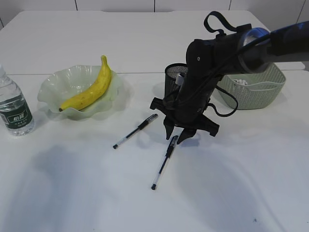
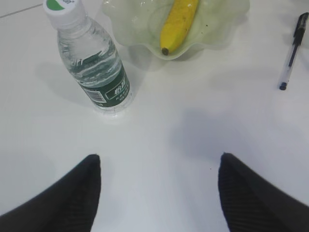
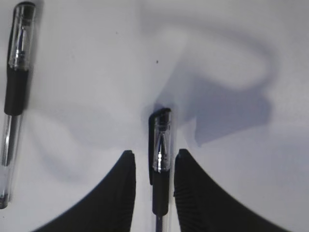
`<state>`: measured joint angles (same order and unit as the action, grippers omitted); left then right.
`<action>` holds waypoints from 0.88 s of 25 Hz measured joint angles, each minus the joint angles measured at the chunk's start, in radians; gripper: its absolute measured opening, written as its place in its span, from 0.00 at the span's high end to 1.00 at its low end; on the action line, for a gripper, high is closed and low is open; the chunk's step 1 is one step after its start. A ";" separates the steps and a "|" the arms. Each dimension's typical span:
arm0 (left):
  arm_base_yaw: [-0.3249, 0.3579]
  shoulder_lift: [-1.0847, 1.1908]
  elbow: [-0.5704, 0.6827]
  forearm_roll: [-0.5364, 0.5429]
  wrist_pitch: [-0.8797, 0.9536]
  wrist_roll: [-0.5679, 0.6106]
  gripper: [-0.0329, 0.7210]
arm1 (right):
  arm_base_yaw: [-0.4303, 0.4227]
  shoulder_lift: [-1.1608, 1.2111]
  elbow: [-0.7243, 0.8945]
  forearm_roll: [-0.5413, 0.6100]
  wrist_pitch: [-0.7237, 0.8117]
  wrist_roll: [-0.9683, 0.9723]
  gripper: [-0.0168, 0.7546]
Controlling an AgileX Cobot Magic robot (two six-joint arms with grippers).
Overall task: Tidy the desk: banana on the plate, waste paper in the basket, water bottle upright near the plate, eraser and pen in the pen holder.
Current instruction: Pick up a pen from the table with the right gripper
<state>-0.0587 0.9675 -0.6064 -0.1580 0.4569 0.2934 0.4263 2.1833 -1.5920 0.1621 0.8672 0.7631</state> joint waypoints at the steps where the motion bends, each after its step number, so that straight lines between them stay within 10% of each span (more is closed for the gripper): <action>1: 0.000 0.000 0.000 0.000 0.000 0.000 0.24 | 0.000 0.000 0.000 0.000 -0.004 0.000 0.71; 22: 0.000 0.000 0.000 0.000 0.000 0.000 0.24 | 0.000 0.037 0.000 0.008 -0.015 0.000 0.69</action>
<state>-0.0587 0.9675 -0.6064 -0.1580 0.4569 0.2934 0.4263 2.2201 -1.5920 0.1696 0.8524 0.7631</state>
